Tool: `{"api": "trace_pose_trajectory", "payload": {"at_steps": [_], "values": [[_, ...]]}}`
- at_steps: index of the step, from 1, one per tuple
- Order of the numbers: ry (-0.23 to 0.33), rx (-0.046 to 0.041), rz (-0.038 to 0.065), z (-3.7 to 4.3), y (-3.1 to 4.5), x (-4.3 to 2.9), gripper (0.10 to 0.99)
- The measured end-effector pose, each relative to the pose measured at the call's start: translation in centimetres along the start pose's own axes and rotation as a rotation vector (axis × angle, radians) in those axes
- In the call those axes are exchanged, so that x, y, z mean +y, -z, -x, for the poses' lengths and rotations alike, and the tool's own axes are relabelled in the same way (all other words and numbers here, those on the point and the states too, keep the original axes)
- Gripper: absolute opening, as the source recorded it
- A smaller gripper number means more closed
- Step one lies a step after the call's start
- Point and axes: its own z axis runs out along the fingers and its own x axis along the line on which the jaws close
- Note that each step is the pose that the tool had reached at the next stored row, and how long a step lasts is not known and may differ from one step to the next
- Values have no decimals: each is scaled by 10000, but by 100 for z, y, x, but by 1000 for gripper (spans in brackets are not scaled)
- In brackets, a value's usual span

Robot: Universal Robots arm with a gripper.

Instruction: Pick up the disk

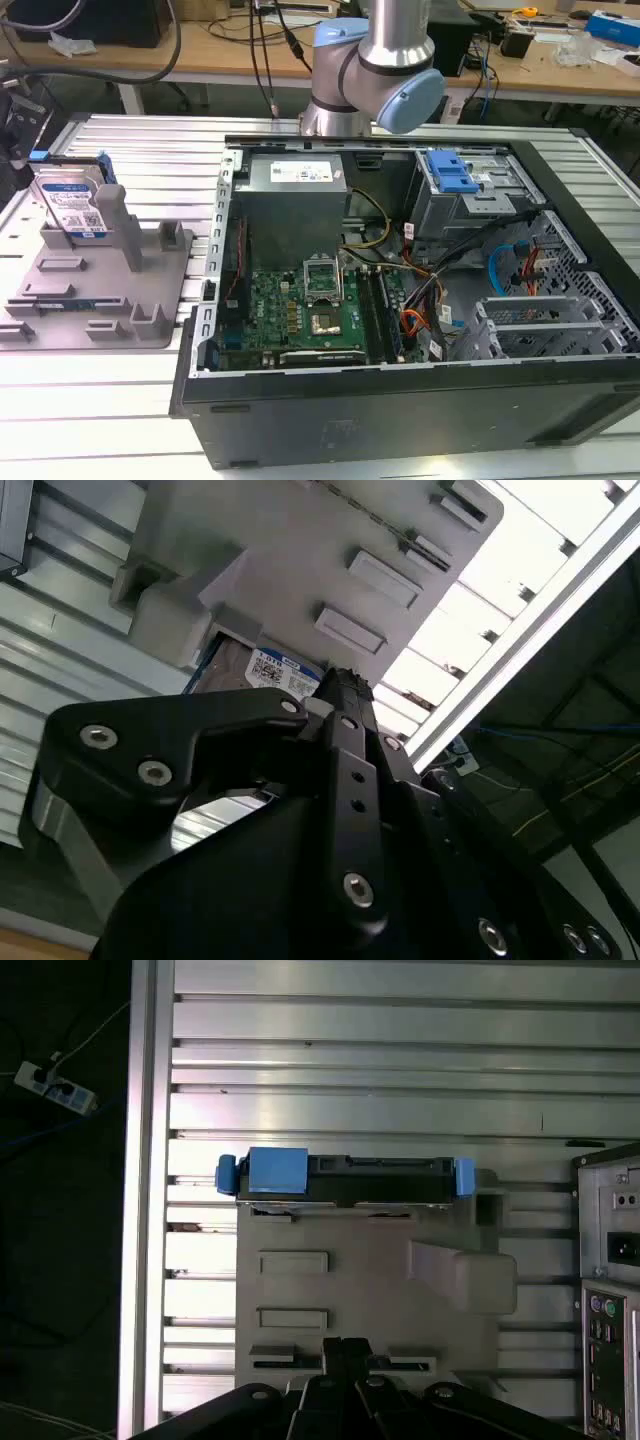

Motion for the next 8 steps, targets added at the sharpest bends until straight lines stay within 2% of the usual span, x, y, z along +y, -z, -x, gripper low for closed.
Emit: {"api": "trace_pose_trajectory", "payload": {"at_steps": [8], "values": [[57,2,-1,0,0,0,106]]}}
